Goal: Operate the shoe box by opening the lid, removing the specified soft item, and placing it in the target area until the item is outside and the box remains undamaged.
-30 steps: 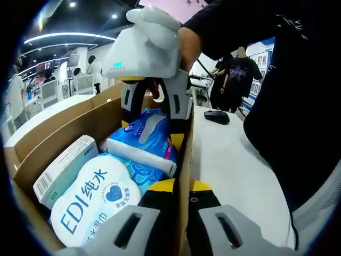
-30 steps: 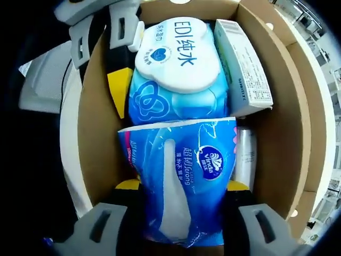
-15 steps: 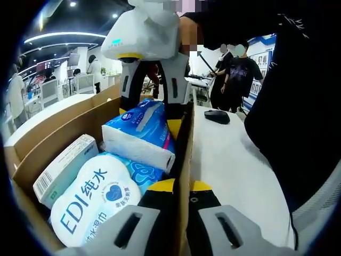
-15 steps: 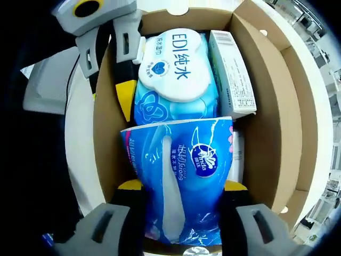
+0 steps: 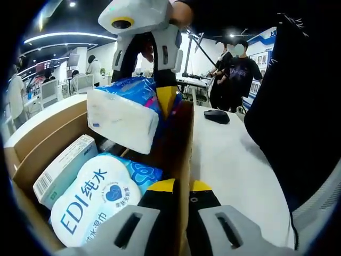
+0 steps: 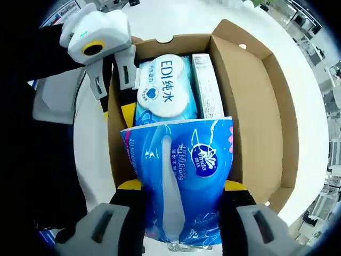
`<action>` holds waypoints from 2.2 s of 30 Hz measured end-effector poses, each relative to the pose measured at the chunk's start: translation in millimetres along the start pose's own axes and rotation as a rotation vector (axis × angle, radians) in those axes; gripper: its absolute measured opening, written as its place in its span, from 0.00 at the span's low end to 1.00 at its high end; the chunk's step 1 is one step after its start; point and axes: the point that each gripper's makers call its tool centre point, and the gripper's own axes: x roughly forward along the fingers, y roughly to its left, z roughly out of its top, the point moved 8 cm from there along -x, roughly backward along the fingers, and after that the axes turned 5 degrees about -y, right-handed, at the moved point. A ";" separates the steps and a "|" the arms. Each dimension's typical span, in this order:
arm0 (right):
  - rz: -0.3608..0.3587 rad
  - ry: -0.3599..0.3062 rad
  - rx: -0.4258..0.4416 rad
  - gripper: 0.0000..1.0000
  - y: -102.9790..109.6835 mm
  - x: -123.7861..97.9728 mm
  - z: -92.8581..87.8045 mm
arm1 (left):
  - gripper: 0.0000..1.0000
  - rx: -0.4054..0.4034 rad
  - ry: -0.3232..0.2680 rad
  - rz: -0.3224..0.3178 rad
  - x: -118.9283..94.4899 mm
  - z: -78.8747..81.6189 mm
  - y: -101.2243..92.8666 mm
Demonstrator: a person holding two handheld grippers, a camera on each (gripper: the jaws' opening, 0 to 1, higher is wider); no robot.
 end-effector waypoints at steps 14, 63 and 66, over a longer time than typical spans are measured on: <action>0.032 -0.008 -0.006 0.51 7.4 -25.8 -1.9 | 0.02 0.000 0.000 0.004 -1.3 0.0 -0.9; -0.024 -0.019 -0.029 0.52 11.0 -64.7 -66.5 | 0.02 0.092 0.070 0.004 1.1 3.2 -9.5; -0.028 -0.023 -0.017 0.52 10.0 -65.9 -71.6 | 0.01 0.104 0.084 0.006 1.7 3.0 -10.6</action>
